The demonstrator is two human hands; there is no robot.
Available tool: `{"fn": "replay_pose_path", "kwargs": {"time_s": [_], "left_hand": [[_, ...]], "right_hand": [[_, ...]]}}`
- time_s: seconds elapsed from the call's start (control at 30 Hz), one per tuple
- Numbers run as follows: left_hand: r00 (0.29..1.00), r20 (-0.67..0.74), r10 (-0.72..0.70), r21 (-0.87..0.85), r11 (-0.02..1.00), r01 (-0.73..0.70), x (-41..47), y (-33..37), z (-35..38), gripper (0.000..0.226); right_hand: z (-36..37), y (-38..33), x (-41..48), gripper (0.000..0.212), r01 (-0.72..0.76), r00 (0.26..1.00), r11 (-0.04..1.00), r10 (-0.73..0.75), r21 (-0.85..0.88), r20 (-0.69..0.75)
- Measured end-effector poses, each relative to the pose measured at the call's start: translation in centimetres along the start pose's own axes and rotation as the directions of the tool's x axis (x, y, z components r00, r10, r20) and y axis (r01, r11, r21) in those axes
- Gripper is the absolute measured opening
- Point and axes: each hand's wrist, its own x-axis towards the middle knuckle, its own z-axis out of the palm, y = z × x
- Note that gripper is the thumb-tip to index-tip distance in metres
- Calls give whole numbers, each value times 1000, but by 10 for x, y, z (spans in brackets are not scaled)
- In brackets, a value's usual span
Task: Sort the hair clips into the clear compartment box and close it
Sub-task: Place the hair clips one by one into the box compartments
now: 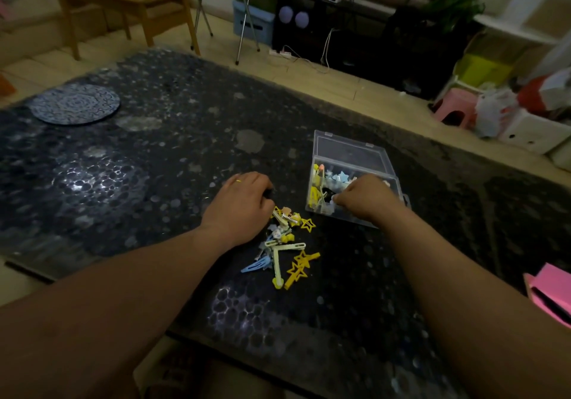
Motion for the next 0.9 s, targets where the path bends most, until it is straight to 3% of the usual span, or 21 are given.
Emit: {"fn": "replay_pose_path", "kwargs": {"time_s": [0.13,0.3,0.43,0.57,0.77,0.9], "left_hand": [[1000,0,1,2,1000,-1,-1,1,0,39],[1000,4,-2,-1,1000,2,-1,3,-3,39],[1000,11,-5,-5,1000,5,-1,3,-3,40],[1000,3,-3,2,1000,3,0,3,-3,36],[1000,4,-4,4,1000,4,-1,4,-3,41],[1000,7,0,9,1000,0,0,4,-3,40]], "right_hand": [[-3,-1,-15,29,48,996,997,-52,-59,-78],[-7,-4,-59,19,303,929,953,-295,0,-225],[6,1,-92,10,468,884,877,-465,111,-56],[20,9,-108,16,501,848,861,-508,89,152],[28,18,-107,14,559,815,829,-550,-2,181],[29,21,-110,17,574,806,818,-571,31,156]]}}
